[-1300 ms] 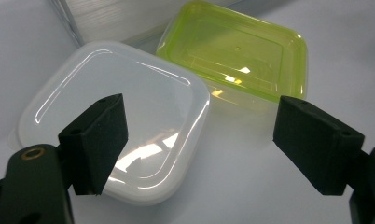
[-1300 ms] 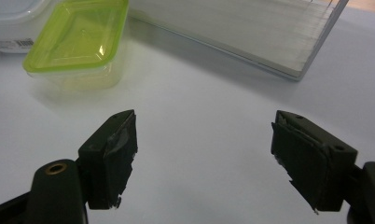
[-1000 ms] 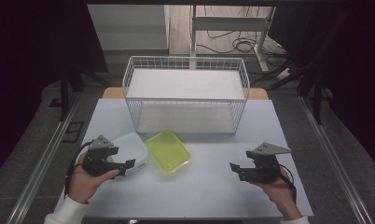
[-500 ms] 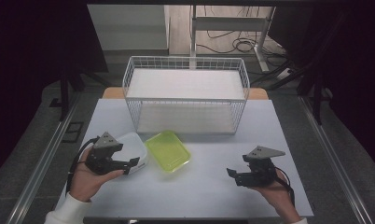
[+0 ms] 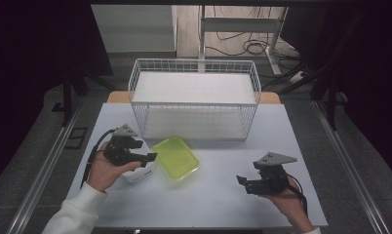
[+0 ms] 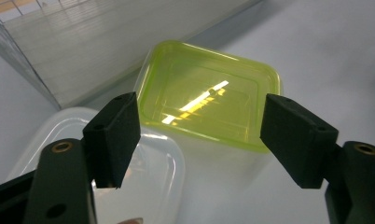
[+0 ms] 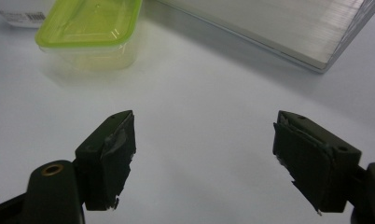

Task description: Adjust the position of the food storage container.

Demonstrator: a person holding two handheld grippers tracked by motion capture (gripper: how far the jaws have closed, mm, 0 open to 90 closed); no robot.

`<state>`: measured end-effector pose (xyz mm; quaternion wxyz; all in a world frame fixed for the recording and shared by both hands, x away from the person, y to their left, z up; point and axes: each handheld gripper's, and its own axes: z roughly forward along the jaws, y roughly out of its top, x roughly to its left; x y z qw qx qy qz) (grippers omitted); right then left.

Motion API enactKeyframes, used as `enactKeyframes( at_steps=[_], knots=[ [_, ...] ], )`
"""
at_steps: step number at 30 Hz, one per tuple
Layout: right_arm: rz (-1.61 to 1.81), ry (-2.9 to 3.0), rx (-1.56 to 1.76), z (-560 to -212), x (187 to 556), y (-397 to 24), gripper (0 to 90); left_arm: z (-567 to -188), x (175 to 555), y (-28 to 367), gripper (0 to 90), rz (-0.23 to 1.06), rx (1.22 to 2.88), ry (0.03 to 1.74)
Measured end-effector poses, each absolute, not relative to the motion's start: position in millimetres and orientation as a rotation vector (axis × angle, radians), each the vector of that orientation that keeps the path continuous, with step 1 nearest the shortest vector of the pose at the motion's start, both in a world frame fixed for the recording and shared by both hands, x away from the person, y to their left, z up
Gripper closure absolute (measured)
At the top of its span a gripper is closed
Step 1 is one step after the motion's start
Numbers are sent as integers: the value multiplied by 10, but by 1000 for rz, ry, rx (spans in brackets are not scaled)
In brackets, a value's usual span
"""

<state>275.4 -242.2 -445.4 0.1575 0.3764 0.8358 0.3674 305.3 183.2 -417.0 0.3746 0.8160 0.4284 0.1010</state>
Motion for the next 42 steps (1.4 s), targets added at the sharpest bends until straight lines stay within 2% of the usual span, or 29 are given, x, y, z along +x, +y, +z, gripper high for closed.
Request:
enactKeyframes(
  at_steps=[3,4,9,20,22,27,32,35,42],
  knots=[
    [1043,2394,1076,-4465,2746,-2428,207,-4169,3134,1790,343,245,2107,1085],
    [1036,2389,1084,-4463,2743,-2442,206,-4172,3232,1770,349,193,2100,1083],
    [1040,2375,1086,-4439,2732,-2469,207,-4232,3481,1749,394,190,2132,1134],
    [998,2397,1097,-4533,2784,-2469,207,-4430,3829,1668,429,169,2195,1177],
    [997,2399,1097,-4536,2785,-2466,207,-4461,3886,1654,476,179,2223,1180],
    [990,2402,1098,-4544,2784,-2463,207,-4558,3978,1673,709,173,2244,1210],
    [987,2402,1099,-4555,2787,-2462,206,-4612,4036,1653,857,192,2270,1228],
    [979,2398,1093,-4544,2782,-2453,207,-4669,4067,1621,895,204,2278,1238],
    [968,2399,1094,-4560,2781,-2450,203,-4724,4077,1572,900,224,2317,1229]
  ],
)
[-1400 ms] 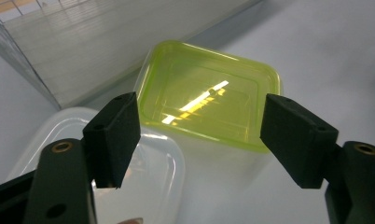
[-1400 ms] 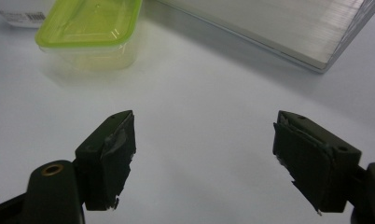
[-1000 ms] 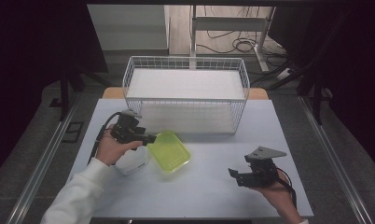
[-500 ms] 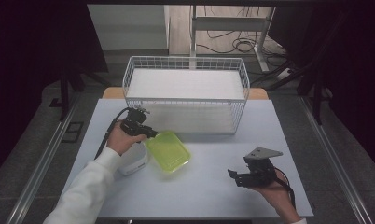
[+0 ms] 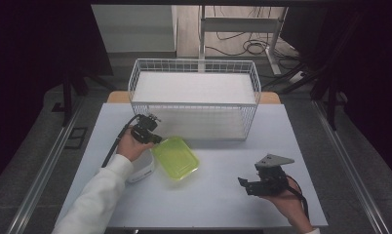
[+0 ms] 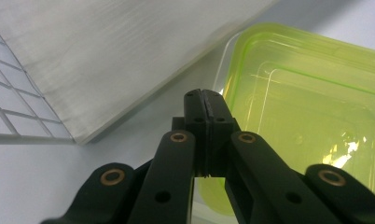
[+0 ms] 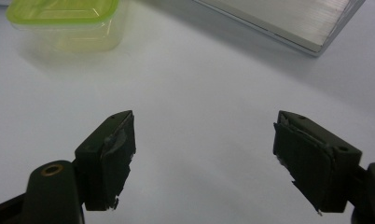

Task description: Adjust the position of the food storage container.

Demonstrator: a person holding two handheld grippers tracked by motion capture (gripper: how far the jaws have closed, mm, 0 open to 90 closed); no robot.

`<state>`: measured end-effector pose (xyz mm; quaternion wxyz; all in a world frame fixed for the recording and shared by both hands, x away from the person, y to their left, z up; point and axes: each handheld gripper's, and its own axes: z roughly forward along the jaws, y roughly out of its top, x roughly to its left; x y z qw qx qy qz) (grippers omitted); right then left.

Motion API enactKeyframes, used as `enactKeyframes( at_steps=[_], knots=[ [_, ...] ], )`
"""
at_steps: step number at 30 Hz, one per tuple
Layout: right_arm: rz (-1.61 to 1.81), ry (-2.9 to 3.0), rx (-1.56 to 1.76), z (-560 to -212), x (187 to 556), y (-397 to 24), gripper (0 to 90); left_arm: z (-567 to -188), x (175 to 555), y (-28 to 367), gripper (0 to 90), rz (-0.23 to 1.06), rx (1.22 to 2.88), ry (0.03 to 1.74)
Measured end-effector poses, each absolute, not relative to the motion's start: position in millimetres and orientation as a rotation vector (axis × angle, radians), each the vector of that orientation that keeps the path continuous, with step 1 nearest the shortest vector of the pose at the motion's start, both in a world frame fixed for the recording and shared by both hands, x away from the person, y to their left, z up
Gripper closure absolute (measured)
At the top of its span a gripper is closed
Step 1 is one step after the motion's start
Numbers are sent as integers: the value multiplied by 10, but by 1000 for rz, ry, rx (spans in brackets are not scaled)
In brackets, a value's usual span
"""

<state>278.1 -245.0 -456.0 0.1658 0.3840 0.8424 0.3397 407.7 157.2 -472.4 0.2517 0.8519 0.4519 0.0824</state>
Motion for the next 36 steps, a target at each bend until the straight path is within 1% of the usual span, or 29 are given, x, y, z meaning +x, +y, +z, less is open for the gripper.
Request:
enactKeyframes(
  at_steps=[6,18,22,23,26,28,34,36],
  knots=[
    [957,2394,1096,-4564,2780,-2455,200,-4741,4094,1609,899,252,2320,1255],
    [942,2384,1120,-4595,2795,-2458,195,-4804,4096,1564,899,205,2328,1264],
    [935,2386,1123,-4608,2802,-2455,195,-4819,4052,1512,900,187,2359,1232],
    [934,2386,1125,-4612,2802,-2456,195,-4828,4020,1479,900,178,2393,1207],
    [933,2384,1127,-4612,2800,-2457,195,-4842,3968,1416,900,176,2381,1203],
    [938,2382,1125,-4607,2796,-2455,195,-4830,3919,1376,900,151,2388,1184],
    [934,2385,1122,-4602,2790,-2444,195,-4808,3815,1296,900,145,2449,1124],
    [938,2385,1124,-4598,2786,-2440,195,-4820,3746,1224,900,119,2463,1103]
  ],
)
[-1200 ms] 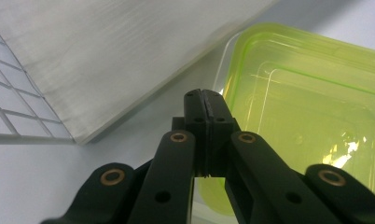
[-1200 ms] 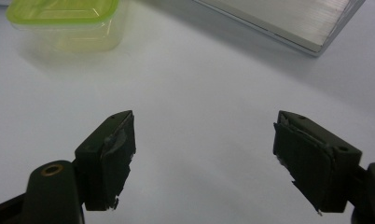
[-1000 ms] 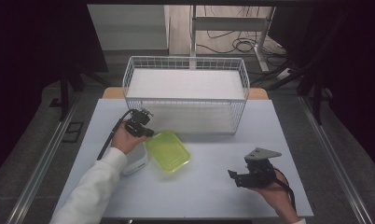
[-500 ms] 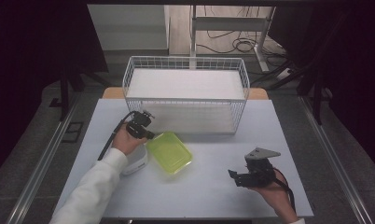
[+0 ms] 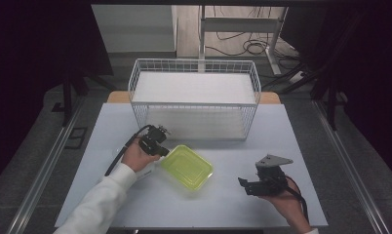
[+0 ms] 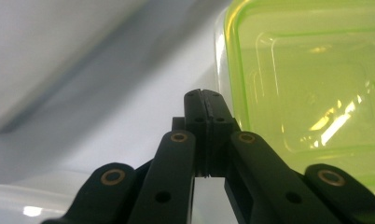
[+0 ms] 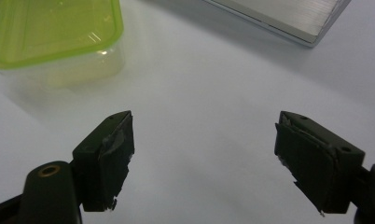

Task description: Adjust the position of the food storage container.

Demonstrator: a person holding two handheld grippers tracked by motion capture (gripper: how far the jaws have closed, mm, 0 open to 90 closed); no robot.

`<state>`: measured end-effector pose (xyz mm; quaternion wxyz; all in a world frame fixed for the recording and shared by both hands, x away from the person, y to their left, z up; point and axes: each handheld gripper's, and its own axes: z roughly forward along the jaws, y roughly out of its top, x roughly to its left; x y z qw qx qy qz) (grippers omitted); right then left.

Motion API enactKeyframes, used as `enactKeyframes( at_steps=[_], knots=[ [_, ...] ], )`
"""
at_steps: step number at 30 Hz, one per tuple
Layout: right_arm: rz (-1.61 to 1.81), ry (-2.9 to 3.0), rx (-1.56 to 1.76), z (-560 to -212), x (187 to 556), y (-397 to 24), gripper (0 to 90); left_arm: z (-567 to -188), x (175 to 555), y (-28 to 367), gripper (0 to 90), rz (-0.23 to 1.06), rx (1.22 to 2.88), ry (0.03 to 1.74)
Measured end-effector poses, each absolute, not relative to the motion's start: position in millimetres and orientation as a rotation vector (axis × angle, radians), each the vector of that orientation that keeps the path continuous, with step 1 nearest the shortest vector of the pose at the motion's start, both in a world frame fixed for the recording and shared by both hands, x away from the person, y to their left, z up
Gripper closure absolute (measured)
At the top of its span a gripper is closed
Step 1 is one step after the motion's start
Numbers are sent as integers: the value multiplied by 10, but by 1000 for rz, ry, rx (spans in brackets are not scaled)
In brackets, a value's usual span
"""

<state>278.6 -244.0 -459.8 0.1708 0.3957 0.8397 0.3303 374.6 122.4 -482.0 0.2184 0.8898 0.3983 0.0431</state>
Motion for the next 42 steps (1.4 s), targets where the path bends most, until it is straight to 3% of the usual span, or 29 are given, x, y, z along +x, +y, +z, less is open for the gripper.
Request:
enactKeyframes(
  at_steps=[23,36,38,39,40,41,42],
  knots=[
    [937,2390,1137,-4607,2794,-2451,196,-4865,3334,805,899,25,2463,969],
    [949,2385,1142,-4595,2816,-2468,230,-4683,3177,1111,881,84,2338,1013],
    [949,2387,1134,-4586,2833,-2465,241,-4606,3079,1205,829,140,2282,1046],
    [950,2394,1131,-4578,2858,-2458,258,-4567,3026,1252,664,165,2252,1061],
    [950,2394,1131,-4578,2858,-2458,258,-4536,2979,1295,664,176,2230,1072],
    [949,2402,1143,-4568,2895,-2449,280,-4511,2899,1371,475,181,2207,1084],
    [949,2402,1143,-4568,2895,-2449,280,-4511,2899,1371,426,181,2207,1084]
  ],
)
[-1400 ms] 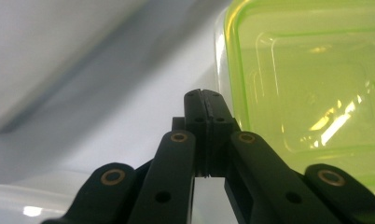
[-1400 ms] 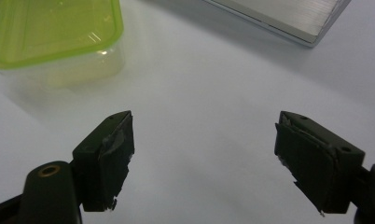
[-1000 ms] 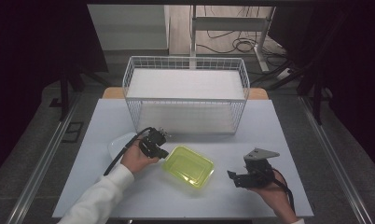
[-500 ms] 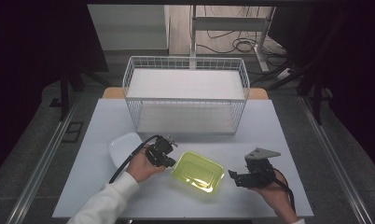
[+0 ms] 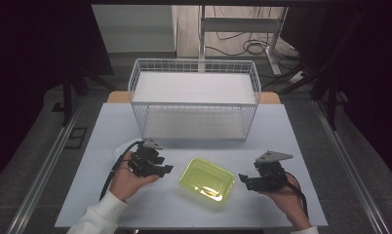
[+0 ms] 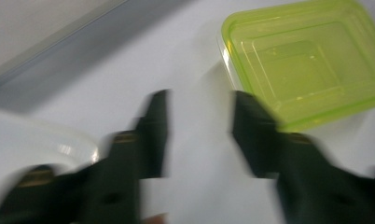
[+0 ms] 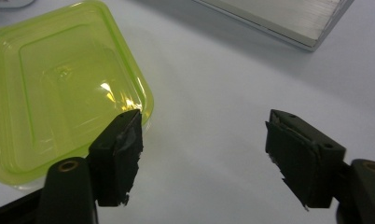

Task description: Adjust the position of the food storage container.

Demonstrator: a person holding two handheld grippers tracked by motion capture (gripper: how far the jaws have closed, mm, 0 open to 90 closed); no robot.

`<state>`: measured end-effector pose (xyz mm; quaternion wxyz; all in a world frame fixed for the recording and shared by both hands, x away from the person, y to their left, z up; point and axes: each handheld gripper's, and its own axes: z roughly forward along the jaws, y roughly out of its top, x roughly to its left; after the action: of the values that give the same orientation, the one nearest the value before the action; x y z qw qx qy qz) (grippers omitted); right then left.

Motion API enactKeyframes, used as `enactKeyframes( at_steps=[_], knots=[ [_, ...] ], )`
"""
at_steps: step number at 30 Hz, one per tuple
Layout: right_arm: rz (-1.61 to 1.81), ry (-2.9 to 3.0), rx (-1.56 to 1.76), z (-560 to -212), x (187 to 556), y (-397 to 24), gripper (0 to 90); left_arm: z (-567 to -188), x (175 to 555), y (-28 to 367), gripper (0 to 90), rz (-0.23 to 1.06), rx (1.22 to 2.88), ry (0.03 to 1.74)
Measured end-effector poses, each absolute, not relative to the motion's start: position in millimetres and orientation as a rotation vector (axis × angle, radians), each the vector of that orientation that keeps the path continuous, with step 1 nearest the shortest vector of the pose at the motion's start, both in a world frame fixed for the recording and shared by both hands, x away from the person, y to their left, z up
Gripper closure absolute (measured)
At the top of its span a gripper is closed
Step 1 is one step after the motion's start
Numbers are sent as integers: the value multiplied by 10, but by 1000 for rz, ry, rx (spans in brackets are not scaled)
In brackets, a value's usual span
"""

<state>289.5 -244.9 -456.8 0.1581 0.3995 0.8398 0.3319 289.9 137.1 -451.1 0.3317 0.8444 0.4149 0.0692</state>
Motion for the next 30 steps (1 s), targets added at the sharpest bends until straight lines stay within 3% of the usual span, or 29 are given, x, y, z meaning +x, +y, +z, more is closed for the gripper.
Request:
enactKeyframes(
  at_steps=[1,3,12,21,30],
  knots=[
    [948,2406,1142,-4563,2919,-2441,294,-4519,2867,1400,426,187,2217,1098],
    [953,2430,1138,-4547,2999,-2394,332,-4538,2856,1428,289,170,2246,1105],
    [921,2503,1159,-4482,3269,-2153,455,-4499,2803,1582,217,184,2211,1116],
    [900,2587,1103,-4383,3554,-1805,861,-4462,2761,1558,212,181,2209,1078],
    [758,2674,970,-4477,3779,-1391,888,-4470,2769,1614,209,165,2206,1086]
  ],
)
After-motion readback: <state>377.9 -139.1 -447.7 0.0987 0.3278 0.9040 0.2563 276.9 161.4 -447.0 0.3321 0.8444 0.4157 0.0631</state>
